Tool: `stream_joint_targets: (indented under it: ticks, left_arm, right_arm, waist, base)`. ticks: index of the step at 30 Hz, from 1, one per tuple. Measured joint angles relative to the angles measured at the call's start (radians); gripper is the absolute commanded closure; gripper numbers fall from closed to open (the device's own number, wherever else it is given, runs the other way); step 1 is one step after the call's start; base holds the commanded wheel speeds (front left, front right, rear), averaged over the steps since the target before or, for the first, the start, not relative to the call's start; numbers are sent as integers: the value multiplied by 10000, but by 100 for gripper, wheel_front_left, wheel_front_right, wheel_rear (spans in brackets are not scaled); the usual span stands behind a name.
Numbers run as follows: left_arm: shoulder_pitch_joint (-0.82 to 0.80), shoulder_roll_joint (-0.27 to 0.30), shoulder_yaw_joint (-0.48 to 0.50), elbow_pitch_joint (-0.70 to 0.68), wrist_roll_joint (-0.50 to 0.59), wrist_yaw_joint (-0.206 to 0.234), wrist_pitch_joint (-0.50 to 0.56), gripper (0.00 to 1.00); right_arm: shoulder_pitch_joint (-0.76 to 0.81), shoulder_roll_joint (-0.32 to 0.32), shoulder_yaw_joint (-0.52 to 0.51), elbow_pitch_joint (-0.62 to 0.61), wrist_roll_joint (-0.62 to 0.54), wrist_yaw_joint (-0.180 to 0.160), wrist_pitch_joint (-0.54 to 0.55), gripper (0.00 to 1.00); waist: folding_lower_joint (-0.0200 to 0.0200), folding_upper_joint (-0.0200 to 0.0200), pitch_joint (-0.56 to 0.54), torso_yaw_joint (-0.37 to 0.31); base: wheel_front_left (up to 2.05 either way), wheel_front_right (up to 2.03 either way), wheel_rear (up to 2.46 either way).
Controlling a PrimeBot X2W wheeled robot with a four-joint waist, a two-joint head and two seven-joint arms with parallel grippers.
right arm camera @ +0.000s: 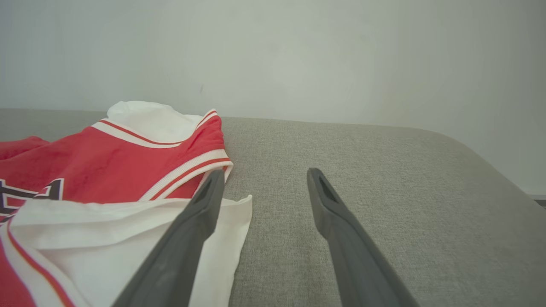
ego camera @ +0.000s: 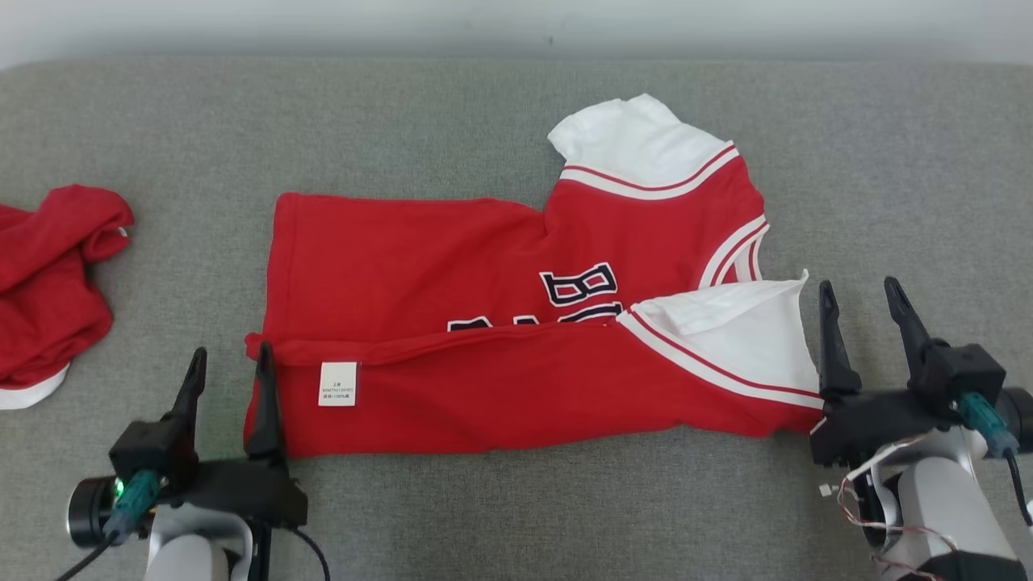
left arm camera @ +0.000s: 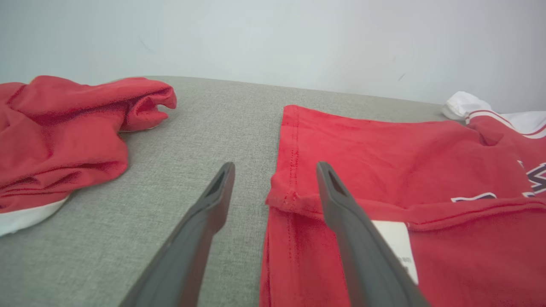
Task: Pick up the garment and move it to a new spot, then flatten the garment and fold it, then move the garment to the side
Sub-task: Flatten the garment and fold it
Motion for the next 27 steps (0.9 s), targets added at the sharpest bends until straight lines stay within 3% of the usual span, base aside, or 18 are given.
stream_joint_targets:
  ticks: [14,27]
  left_arm:
    - [1729,15,-134,-525,-529,167,0,0]
    - [1766,15,-330,-485,-616,257,0,0]
  right_arm:
    - [2150,472,-61,-330,456,-2,0,0]
    - [2234,796,424,276,1120,-2,-2,0]
  waist:
    - [-3,-2,-729,-86]
    - [-1,-2,-818,83]
  base:
    - [0,0,0]
    - [0,0,0]
